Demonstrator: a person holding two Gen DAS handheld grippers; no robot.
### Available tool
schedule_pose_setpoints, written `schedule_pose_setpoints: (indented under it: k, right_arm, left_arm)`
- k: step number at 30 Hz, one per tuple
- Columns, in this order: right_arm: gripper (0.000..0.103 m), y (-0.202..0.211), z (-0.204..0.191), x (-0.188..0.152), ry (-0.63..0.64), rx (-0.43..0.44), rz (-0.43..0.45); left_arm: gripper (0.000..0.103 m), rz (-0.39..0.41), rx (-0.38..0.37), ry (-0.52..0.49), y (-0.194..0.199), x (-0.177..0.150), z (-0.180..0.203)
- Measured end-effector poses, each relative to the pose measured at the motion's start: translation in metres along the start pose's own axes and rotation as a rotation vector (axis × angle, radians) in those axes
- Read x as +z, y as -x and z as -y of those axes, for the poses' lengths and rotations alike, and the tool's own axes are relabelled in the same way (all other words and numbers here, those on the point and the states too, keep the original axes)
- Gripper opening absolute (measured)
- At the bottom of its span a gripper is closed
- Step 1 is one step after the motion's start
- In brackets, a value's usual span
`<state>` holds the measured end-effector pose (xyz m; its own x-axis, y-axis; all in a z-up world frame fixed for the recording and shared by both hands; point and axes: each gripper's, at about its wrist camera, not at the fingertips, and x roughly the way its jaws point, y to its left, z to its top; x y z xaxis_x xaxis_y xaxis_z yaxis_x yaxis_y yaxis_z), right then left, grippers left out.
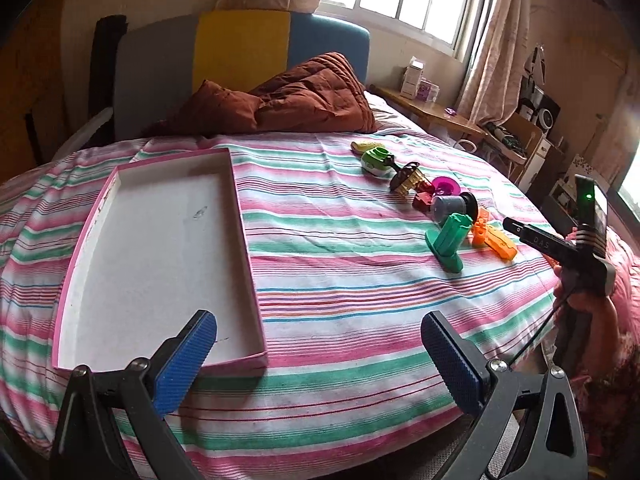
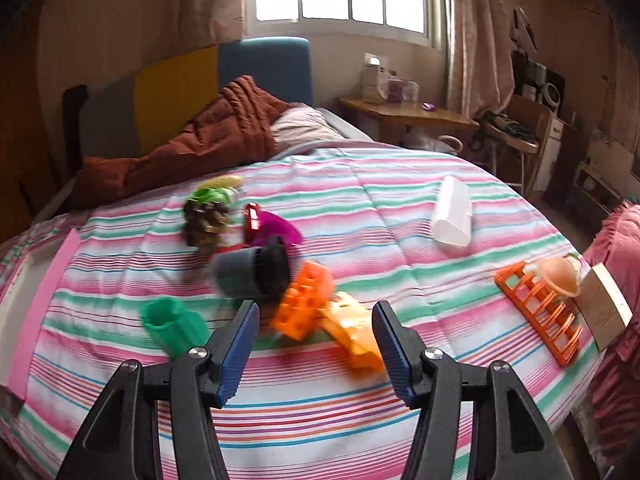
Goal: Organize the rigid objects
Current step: 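Close the right tool on the yellow plastic piece and lift it, then grasp the green cup with the left tool while the right tool holds the yellow piece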
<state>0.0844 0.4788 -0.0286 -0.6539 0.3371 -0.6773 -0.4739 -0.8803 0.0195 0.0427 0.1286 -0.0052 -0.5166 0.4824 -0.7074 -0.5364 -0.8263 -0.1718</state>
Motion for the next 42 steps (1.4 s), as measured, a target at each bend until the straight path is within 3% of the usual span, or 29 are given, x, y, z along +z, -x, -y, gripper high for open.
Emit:
schedule_pose_setpoints:
  k: [3,5,7,9,13,19,26,30,38,42]
  right_arm:
    - [0.06,-0.032,0.02,-0.001,0.028,-0.018,-0.105]
    - [0.06,-0.044,0.027,-0.007,0.056,-0.012,-0.126]
    - [0.058,-0.052,0.028,-0.009,0.064,0.005,-0.135]
    - [0.053,-0.057,0.028,-0.009,0.047,0.024,-0.139]
    - [0.031,-0.066,0.024,-0.007,-0.002,-0.002,-0.153]
    - [0.03,-0.068,0.027,-0.008,-0.114,-0.028,-0.119]
    - [0.03,-0.067,0.03,-0.012,-0.157,-0.016,-0.078]
    - [0.03,-0.067,0.026,-0.013,-0.142,-0.033,-0.07]
    - [0.031,-0.066,0.028,-0.016,-0.147,-0.029,-0.049]
    - [0.031,-0.066,0.027,-0.016,-0.144,-0.034,-0.043]
  left_arm:
    - [0.103,-0.021,-0.047,0.005,-0.004,0.002,0.006]
    - [0.103,-0.041,-0.092,0.023,-0.006,0.003,0.007]
    - [0.103,-0.037,-0.085,0.026,-0.004,0.003,0.009]
    - [0.103,-0.033,-0.062,0.012,-0.004,0.003,0.012]
    - [0.103,-0.057,-0.052,-0.019,-0.007,0.003,0.019]
    - [0.103,-0.081,-0.027,-0.08,-0.015,0.009,0.035]
    - [0.1,-0.098,-0.176,-0.095,-0.042,0.027,0.064]
    - [0.101,-0.094,-0.202,-0.133,-0.066,0.039,0.091]
    - [0.101,-0.082,-0.172,-0.206,-0.116,0.057,0.141]
    - [0.088,-0.094,-0.163,-0.194,-0.138,0.067,0.155]
